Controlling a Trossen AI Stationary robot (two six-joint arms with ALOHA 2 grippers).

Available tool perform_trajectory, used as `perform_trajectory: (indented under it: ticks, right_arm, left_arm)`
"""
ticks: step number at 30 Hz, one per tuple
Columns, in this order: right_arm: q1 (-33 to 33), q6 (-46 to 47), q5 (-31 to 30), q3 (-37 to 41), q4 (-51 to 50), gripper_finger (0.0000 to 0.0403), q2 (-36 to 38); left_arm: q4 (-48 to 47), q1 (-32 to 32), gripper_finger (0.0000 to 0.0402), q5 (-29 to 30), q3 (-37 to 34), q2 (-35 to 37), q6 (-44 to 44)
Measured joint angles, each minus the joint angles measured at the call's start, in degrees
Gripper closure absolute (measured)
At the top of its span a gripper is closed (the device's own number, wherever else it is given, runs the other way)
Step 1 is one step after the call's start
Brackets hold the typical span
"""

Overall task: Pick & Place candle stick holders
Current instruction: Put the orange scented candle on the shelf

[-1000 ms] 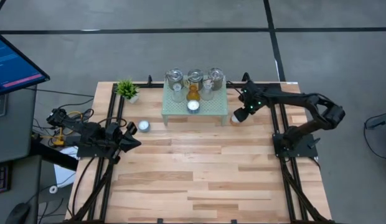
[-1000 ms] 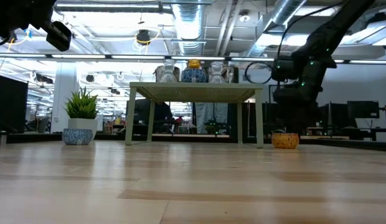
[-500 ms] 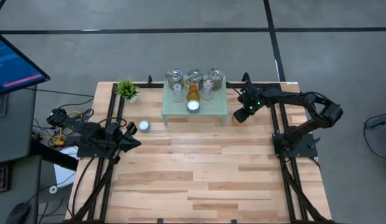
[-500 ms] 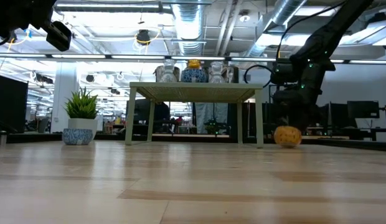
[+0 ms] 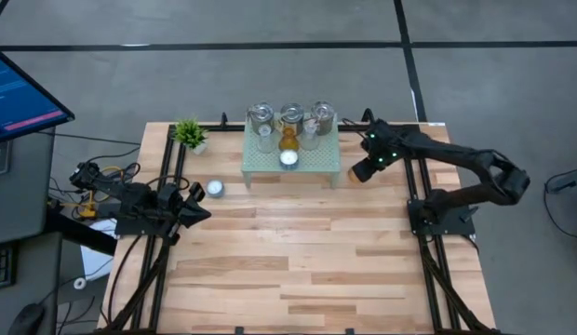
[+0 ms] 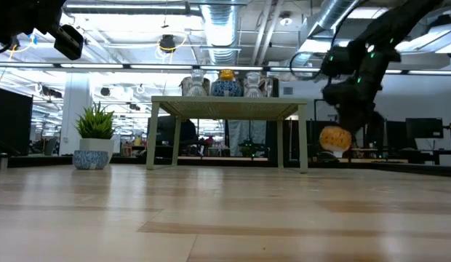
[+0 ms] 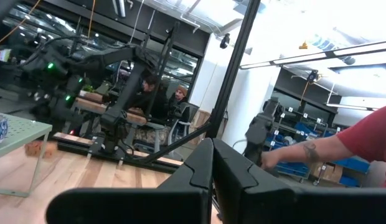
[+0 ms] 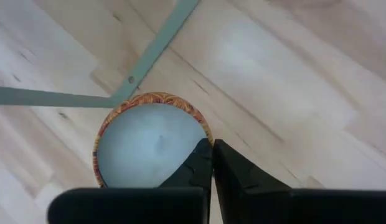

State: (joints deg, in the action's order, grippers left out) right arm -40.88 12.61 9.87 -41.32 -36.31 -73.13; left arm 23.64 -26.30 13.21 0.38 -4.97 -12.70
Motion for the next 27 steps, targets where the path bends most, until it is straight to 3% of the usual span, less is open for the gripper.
perform_trajectory:
  ticks: [7,12,18,27]
  right_arm:
    - [3.71,7.61,-5.61,-8.54,-12.16,0.0403,9.66]
    - [8.30,10.86,-11.06,-18.38,-19.28,0.0403,10.97]
    - [13.47,12.97,-14.33,-29.82,-23.13,0.0403,4.67]
    - [19.18,12.08,-14.66,-47.54,-27.21,0.0403,-11.62]
  left_arm:
    - [0.00,0.01,0.0395,0.00,0.00,-0.01,0.00]
    - [0.00,0.01,0.0395,0.00,0.00,-0.02,-0.01]
    - [0.00,-0.01,0.0395,0.00,0.00,-0.01,0.01]
    - [0.00,0.02,0.0395,0.00,0.00,-0.01,-0.01]
